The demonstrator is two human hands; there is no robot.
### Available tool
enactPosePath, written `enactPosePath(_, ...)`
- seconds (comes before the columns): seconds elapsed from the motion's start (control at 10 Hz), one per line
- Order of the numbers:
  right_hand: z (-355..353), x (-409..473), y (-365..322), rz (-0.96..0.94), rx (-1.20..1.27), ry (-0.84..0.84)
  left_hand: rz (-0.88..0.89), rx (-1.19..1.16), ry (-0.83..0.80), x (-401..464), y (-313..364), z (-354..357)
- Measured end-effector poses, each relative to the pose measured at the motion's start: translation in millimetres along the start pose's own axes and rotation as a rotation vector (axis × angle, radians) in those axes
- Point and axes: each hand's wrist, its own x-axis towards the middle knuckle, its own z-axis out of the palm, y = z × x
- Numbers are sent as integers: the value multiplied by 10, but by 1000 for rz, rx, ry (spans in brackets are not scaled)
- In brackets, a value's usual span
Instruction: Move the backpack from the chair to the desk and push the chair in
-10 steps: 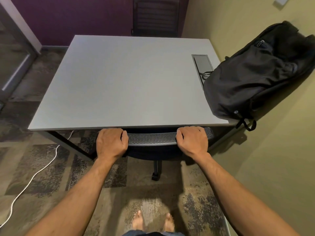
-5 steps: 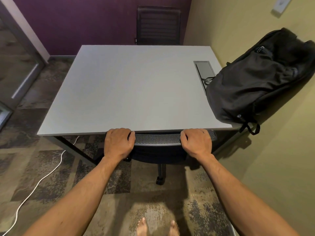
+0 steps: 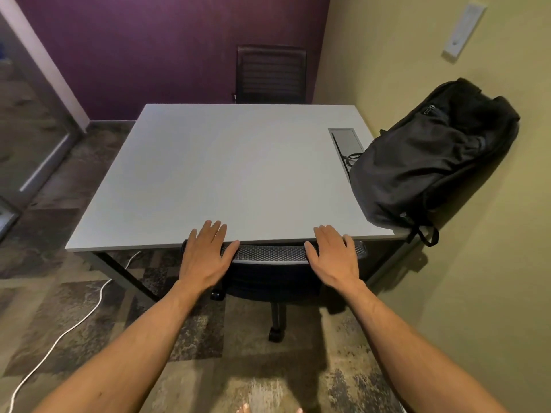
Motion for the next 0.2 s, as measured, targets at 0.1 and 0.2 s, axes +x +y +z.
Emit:
enactPosePath(0.1, 22, 1, 17, -12, -14, 5, 10, 13, 4, -35, -6, -13)
enactPosePath(0.2, 29, 11, 7, 15, -13, 13, 11, 30, 30, -34, 10, -33)
